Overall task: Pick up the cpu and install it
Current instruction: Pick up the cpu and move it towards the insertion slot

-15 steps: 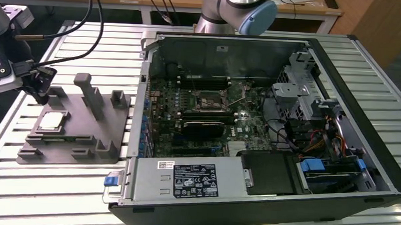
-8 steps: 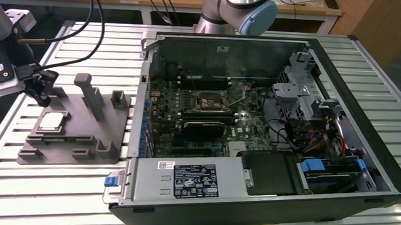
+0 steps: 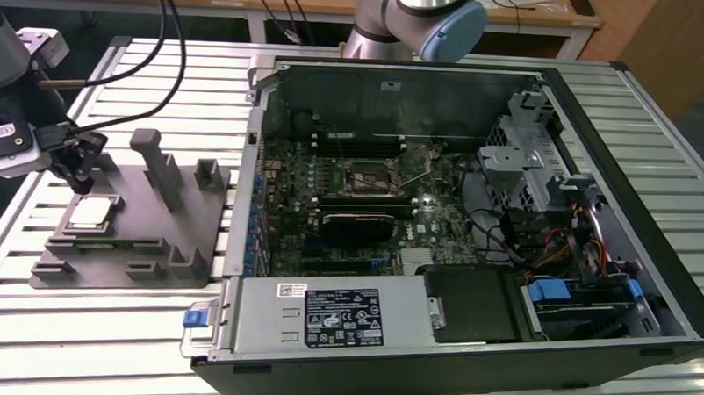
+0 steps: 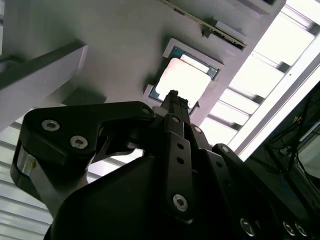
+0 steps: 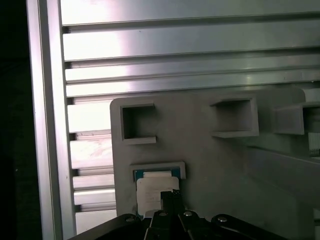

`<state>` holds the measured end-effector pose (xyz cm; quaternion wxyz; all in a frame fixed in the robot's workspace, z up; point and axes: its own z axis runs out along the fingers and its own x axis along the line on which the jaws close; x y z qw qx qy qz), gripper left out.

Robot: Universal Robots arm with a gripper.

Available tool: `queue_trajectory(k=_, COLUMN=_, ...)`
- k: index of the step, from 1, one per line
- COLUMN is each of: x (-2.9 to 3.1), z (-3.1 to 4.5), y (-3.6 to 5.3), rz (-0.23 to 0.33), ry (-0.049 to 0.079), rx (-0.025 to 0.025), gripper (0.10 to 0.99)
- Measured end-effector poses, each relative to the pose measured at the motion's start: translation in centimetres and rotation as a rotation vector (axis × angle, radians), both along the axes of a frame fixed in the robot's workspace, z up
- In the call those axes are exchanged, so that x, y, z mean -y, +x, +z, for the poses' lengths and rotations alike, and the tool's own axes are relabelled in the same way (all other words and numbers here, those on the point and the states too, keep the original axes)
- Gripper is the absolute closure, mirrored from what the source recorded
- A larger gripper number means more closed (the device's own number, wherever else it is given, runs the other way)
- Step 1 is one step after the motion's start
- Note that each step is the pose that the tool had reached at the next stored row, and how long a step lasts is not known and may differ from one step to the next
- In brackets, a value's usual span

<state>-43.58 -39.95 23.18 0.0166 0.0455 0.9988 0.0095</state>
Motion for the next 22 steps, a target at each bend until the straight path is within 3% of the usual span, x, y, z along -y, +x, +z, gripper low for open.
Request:
queue_trajectory(k=6, x=0.07, z=-0.96, y=-0.14, rz=0.000, ry=0.000, rx=0.0015, gripper=0.980)
queue_trajectory(k=22, x=0.62, z=-3.25, y=-0.71, rz=0.000, ry=0.000, rx=0.0115, gripper=0.980)
